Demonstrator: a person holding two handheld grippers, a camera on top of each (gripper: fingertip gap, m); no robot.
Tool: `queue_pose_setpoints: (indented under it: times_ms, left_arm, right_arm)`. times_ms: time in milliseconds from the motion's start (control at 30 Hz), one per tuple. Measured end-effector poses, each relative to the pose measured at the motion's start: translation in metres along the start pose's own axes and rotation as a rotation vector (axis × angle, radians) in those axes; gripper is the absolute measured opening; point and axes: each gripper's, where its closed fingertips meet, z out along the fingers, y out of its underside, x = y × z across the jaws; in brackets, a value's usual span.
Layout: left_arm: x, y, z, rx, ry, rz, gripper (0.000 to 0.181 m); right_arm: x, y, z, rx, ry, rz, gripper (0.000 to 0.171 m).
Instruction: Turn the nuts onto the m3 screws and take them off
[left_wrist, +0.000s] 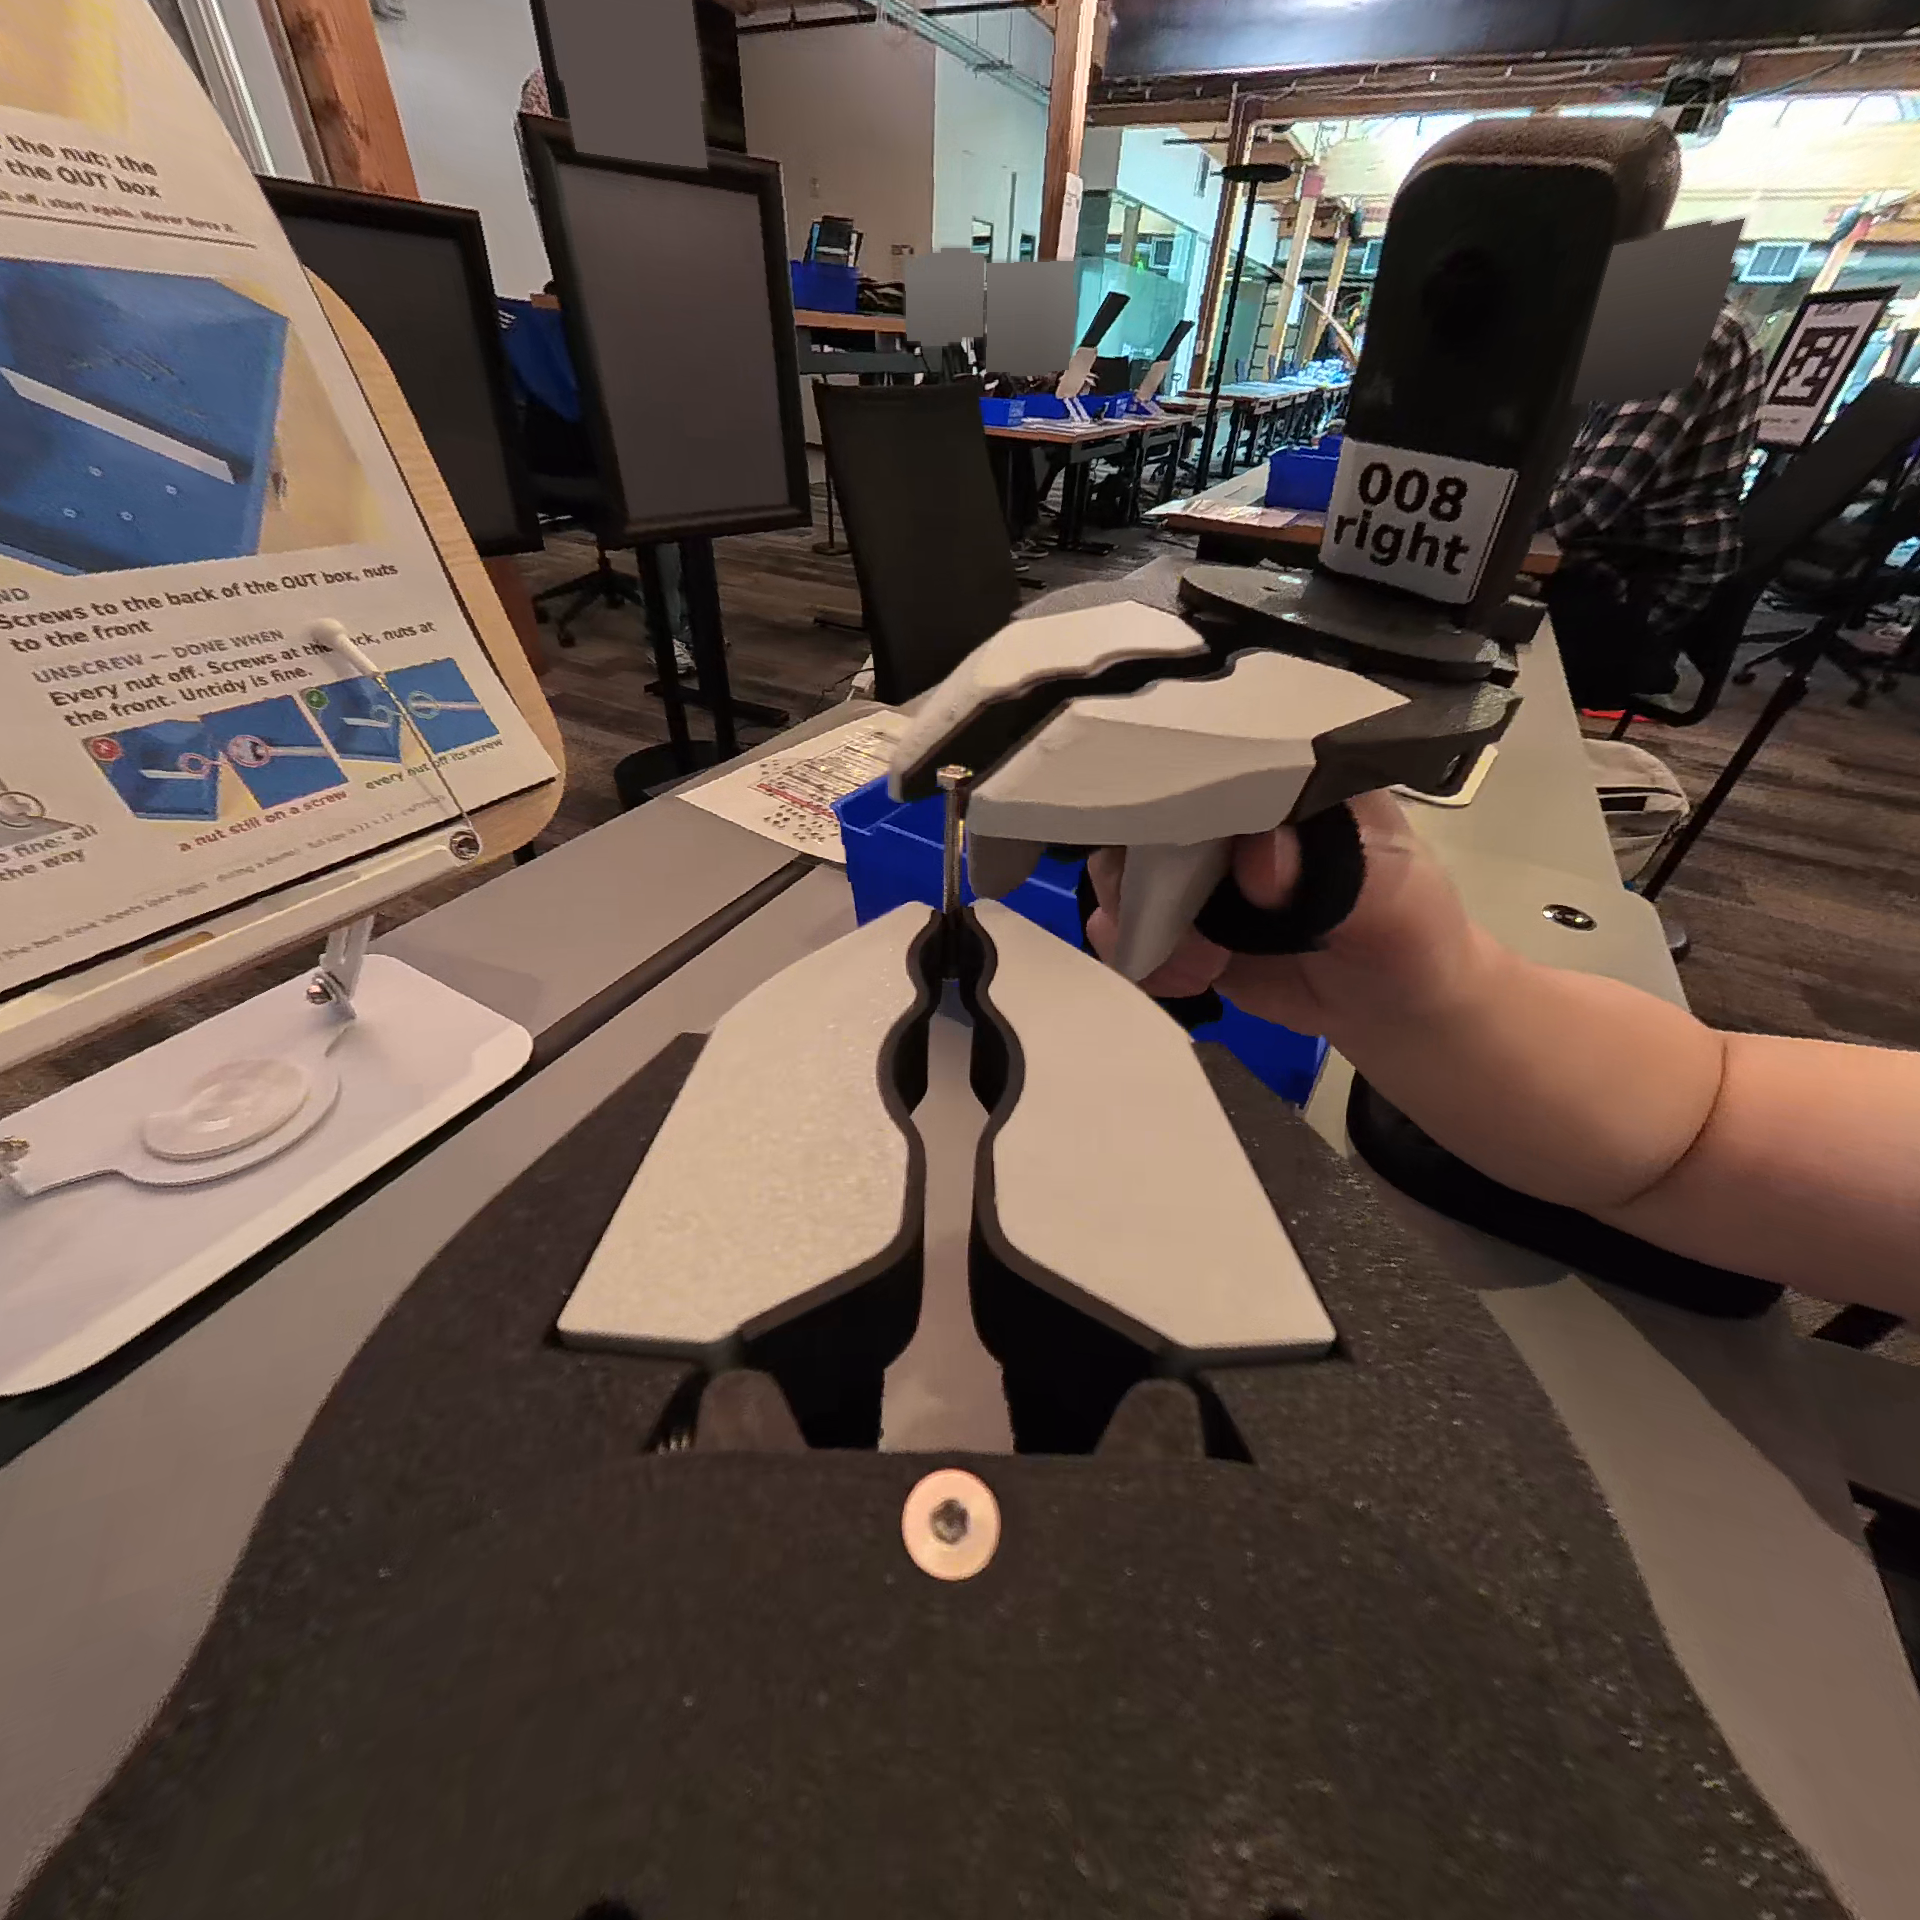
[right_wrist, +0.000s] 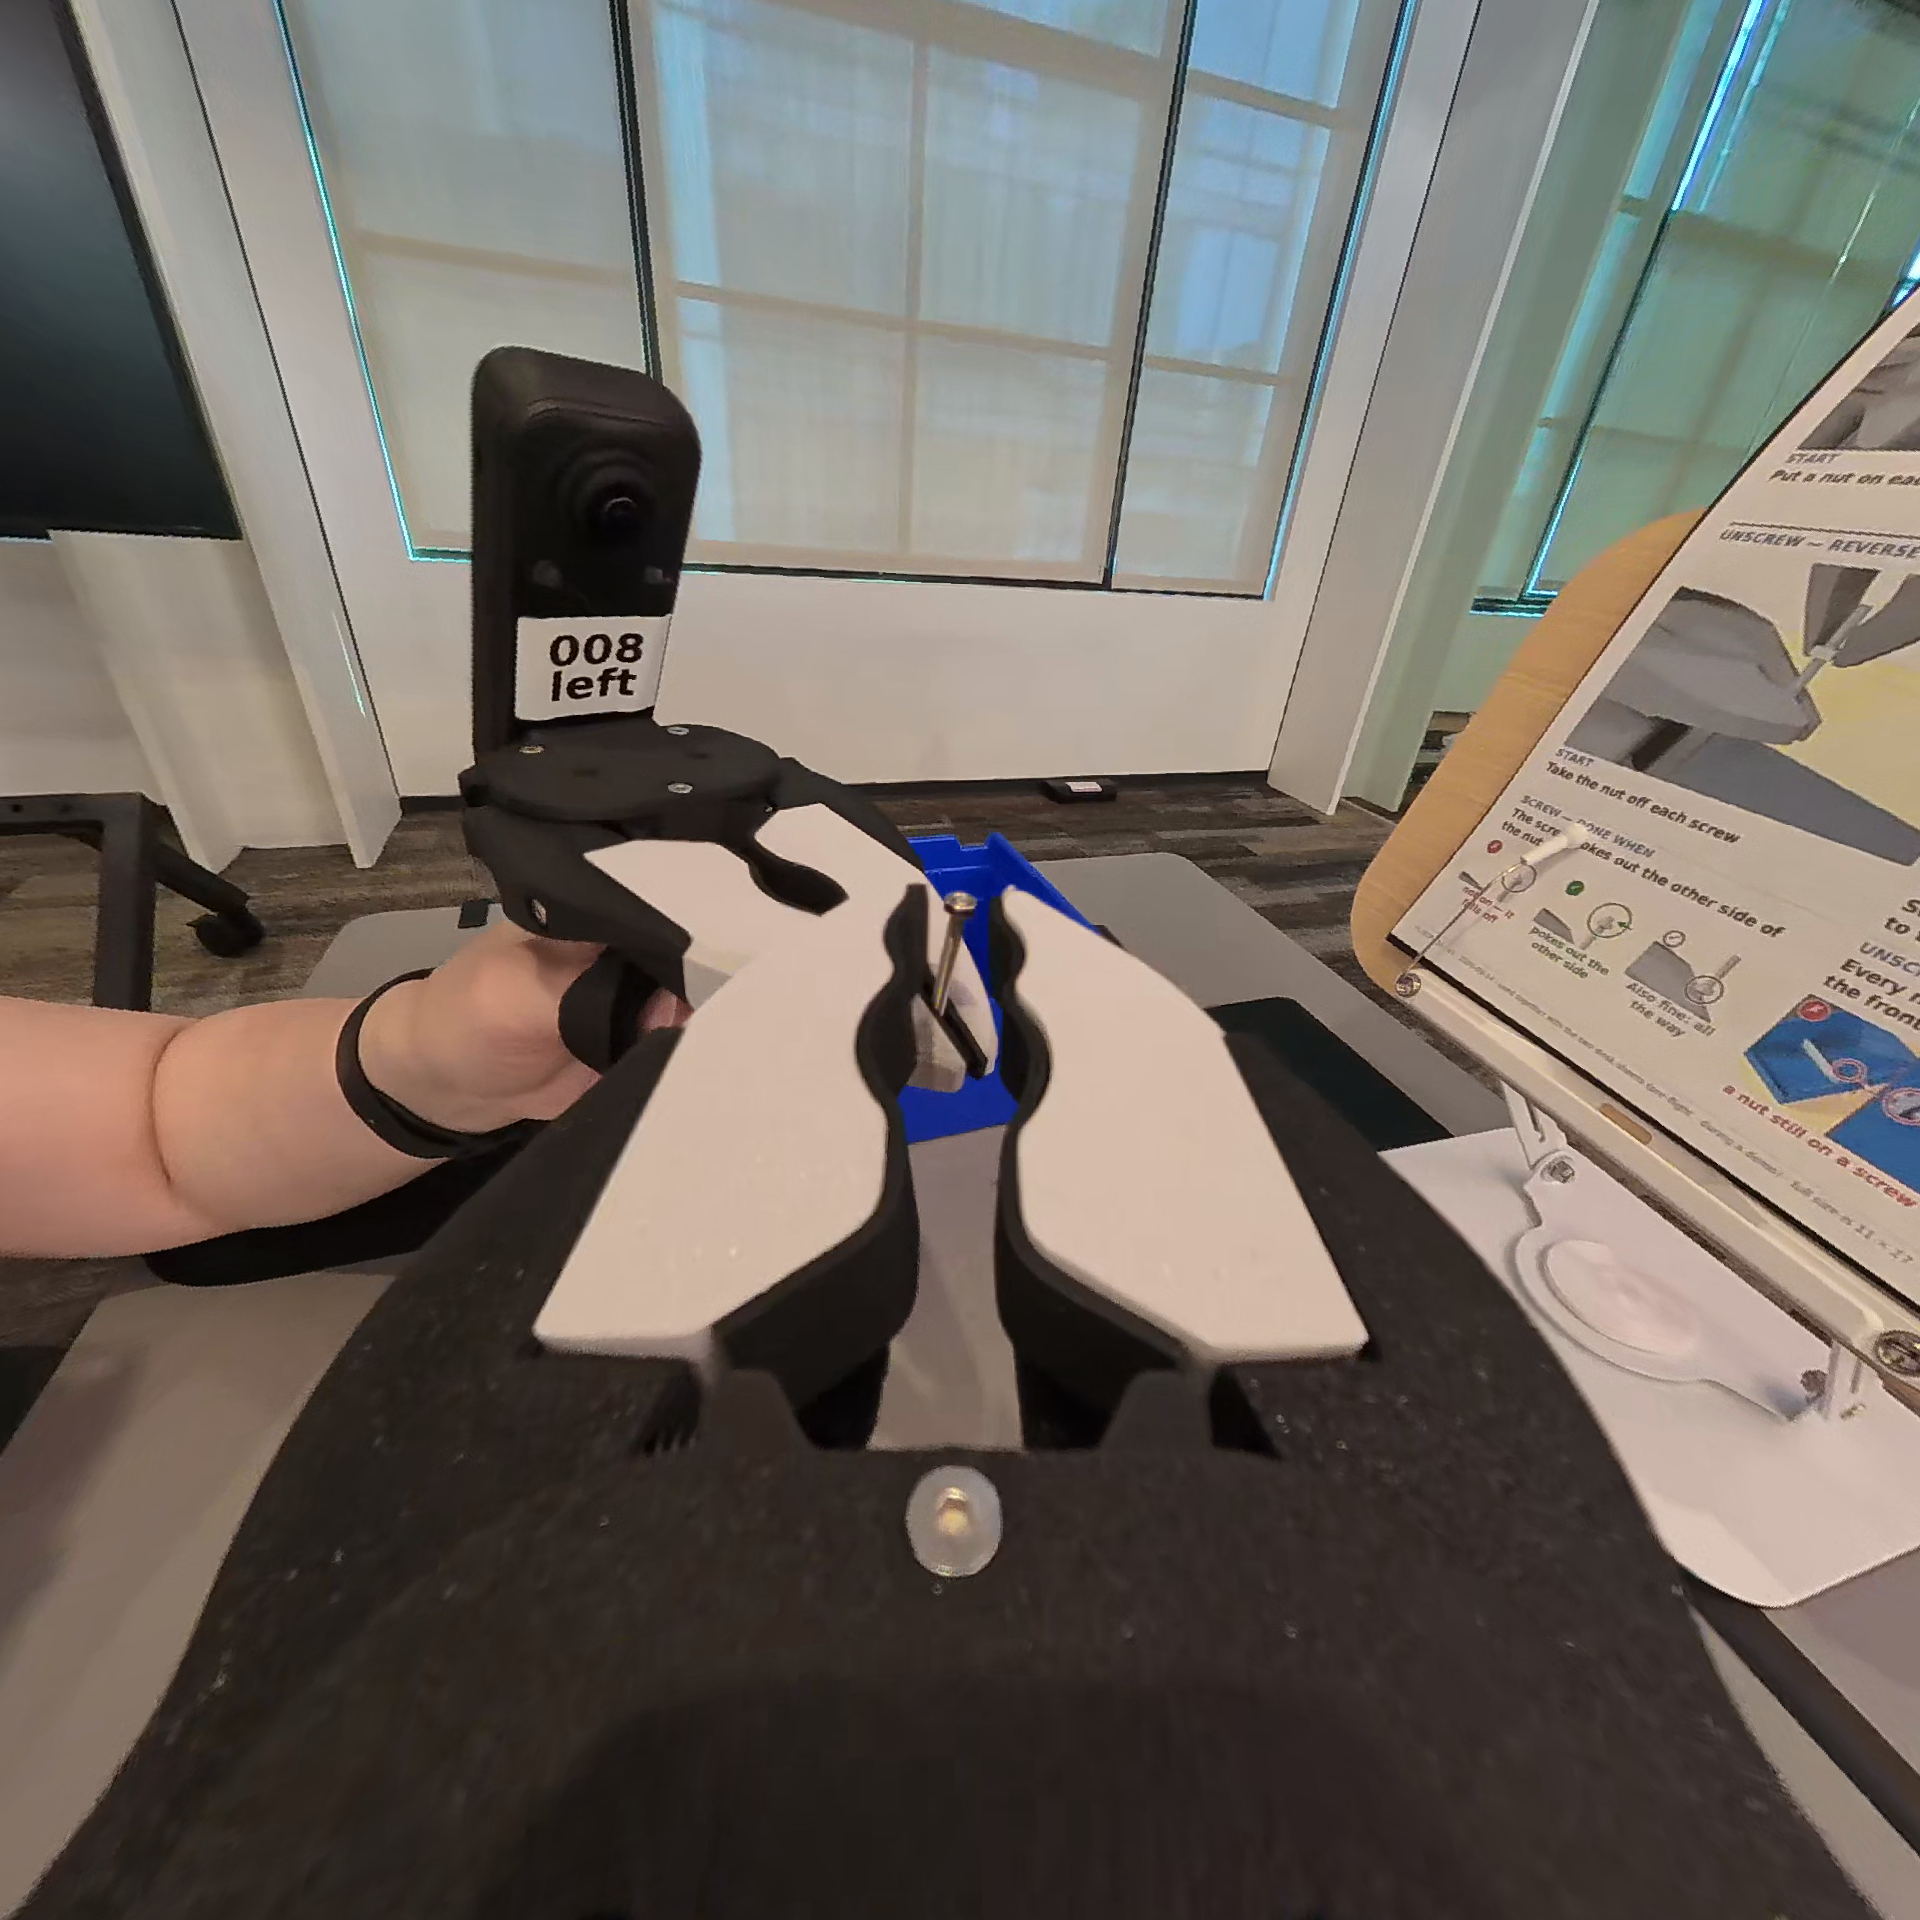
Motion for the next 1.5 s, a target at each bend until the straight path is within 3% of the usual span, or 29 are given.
queue_pose_setpoints:
  times_ms: [267, 600, 800, 900, 1067, 1233, 1367, 1500]
  left_arm:
    - [0.012, -0.004, -0.002, 0.005, 0.112, -0.032, 0.002]
    - [0.105, -0.006, -0.027, -0.062, 0.817, -0.211, 0.002]
    - [0.137, -0.004, -0.040, -0.071, 1.128, -0.365, 0.002]
    - [0.145, -0.003, -0.044, -0.078, 1.197, -0.405, 0.002]
    - [0.139, -0.003, -0.041, -0.075, 1.128, -0.350, 0.002]
    - [0.125, -0.007, -0.035, -0.053, 1.012, -0.312, 0.002]
    - [0.082, -0.013, -0.011, 0.046, 0.616, -0.149, 0.001]
    - [0.031, -0.015, -0.003, 0.087, 0.198, 0.011, 0.001]
  right_arm:
    - [-0.009, -0.004, -0.004, 0.008, -0.125, 0.028, 0.005]
    - [-0.080, -0.019, -0.054, 0.141, -0.894, 0.166, 0.005]
    - [-0.106, -0.020, -0.071, 0.228, -1.124, 0.178, 0.005]
    - [-0.112, -0.020, -0.075, 0.249, -1.167, 0.168, 0.005]
    - [-0.108, -0.020, -0.071, 0.231, -1.108, 0.141, 0.007]
    - [-0.094, -0.029, -0.062, 0.209, -0.929, 0.096, 0.026]
    - [-0.056, -0.044, -0.042, 0.219, -0.557, 0.039, 0.031]
    - [-0.015, -0.065, -0.045, 0.321, -0.119, -0.097, 0.024]
